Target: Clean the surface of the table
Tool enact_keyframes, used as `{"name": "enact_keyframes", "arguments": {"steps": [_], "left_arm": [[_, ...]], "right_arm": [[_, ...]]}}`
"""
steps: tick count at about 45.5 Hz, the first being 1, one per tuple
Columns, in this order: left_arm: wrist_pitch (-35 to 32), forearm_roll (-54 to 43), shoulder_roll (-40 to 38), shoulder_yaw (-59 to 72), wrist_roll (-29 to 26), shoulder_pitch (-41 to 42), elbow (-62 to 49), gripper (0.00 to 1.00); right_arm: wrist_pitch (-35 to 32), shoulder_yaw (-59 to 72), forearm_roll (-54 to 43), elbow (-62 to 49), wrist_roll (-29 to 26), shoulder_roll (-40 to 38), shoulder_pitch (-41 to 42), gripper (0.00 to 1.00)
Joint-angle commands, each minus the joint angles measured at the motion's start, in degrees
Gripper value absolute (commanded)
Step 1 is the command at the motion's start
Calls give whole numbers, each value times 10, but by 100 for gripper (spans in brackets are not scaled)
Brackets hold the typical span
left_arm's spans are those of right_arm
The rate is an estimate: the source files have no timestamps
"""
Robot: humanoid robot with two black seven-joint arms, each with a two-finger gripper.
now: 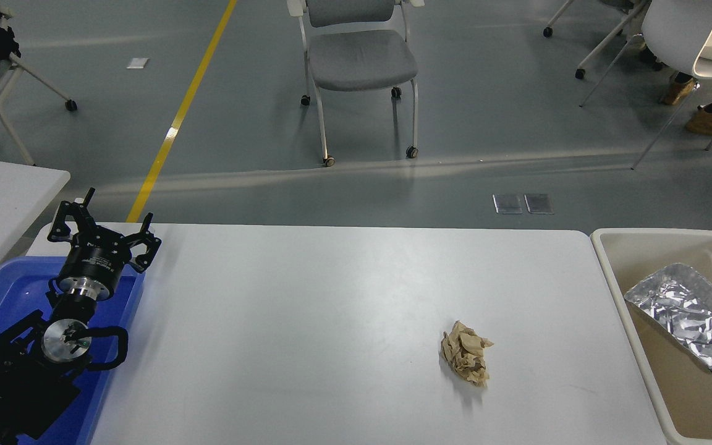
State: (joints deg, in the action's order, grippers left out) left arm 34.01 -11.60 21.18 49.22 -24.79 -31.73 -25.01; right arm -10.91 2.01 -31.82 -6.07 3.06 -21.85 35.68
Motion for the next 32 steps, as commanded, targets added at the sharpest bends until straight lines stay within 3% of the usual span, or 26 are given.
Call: {"name": "enact_keyframes", "arguments": {"steps": [1, 12, 13, 17, 21, 22, 32], "left_arm": [[0, 0, 0, 0, 0, 0, 1, 100], [0, 0, 0, 0, 0, 0, 1, 100], [0, 0, 0, 0, 0, 0, 1, 100], [0, 0, 0, 0, 0, 0, 1, 100], [0, 0, 0, 0, 0, 0, 0, 100], [0, 0, 0, 0, 0, 0, 0, 100], [0, 0, 0, 0, 0, 0, 0, 100]], "right_arm": [[3, -5, 1, 0, 0, 4, -5, 0], [8, -6, 2, 0, 0, 4, -5, 0], [11, -6, 2, 0, 0, 4, -5, 6], [31, -7, 14, 3, 2, 2, -3, 55], [52, -8, 38, 5, 3, 2, 3, 93], [55, -8, 44, 5, 3, 2, 3, 97], [48, -8, 72, 9, 2, 1, 18, 97]]}}
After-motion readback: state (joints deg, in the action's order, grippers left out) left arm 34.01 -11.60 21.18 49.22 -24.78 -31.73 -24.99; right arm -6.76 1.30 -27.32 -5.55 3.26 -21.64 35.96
